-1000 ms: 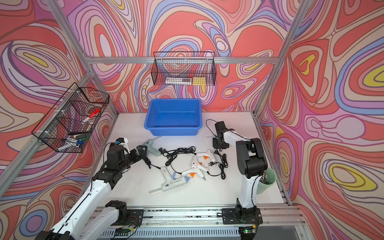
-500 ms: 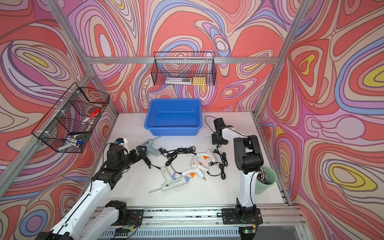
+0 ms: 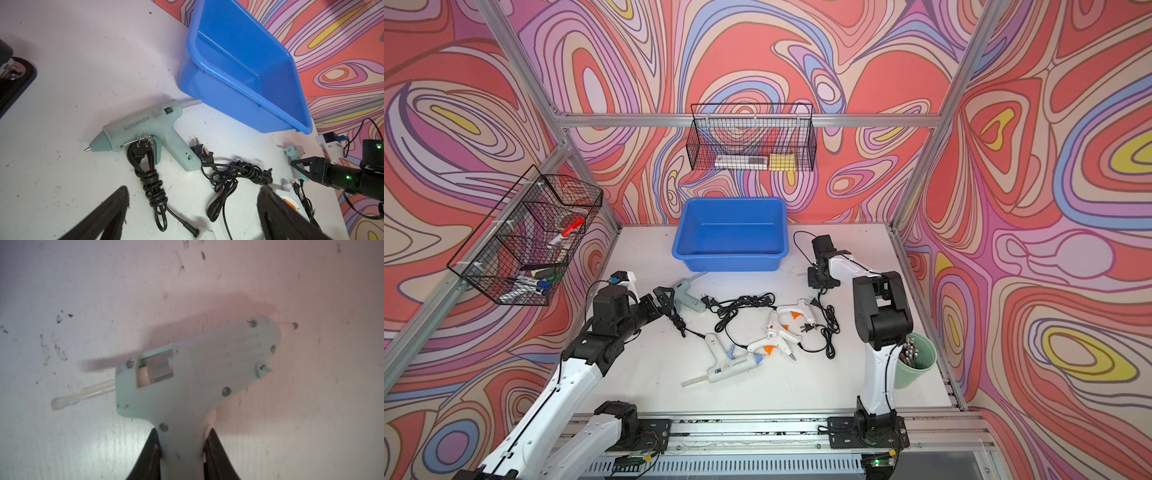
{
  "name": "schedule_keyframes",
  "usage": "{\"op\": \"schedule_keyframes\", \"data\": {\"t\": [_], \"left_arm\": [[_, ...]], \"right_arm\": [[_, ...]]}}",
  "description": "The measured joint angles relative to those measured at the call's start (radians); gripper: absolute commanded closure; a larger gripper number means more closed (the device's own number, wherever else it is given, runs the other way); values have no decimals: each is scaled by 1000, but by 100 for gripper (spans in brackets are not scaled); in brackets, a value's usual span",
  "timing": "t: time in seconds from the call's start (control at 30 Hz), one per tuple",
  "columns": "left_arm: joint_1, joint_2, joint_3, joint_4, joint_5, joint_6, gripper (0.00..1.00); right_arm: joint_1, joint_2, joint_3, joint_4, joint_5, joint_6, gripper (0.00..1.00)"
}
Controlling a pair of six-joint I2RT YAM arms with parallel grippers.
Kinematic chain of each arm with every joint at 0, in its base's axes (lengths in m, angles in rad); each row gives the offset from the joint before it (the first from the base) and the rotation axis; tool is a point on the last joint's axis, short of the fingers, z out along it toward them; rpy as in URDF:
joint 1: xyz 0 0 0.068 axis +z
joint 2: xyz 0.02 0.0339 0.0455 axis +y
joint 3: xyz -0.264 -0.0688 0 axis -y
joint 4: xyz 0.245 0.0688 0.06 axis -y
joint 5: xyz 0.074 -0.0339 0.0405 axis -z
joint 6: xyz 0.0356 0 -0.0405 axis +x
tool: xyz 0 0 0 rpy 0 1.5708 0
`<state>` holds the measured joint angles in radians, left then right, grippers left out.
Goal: Put the hot melt glue gun into the storage box
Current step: Pick up the hot melt adhesive gun from the center of the board.
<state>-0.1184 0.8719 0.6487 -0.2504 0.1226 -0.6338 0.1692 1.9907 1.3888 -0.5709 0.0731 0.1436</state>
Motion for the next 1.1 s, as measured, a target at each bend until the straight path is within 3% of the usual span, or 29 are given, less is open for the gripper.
{"op": "schedule_keyframes", "data": {"t": [0.3,0.43,0.8,1.1], "left_arm": [[-10,126,110,6,186,-18,1],[-63,217,203,10,247,-37,1],[-317,561,624,10,365,-72,1],[-417,830,956,-3,493,-74,1]], "right_arm": [[17,-358,-109,118,-50,-24,100],[46,-464,-146,205,-105,-35,100],[149,-617,-269,365,-269,-92,100],[173,-640,-286,423,-323,-126,100]]}}
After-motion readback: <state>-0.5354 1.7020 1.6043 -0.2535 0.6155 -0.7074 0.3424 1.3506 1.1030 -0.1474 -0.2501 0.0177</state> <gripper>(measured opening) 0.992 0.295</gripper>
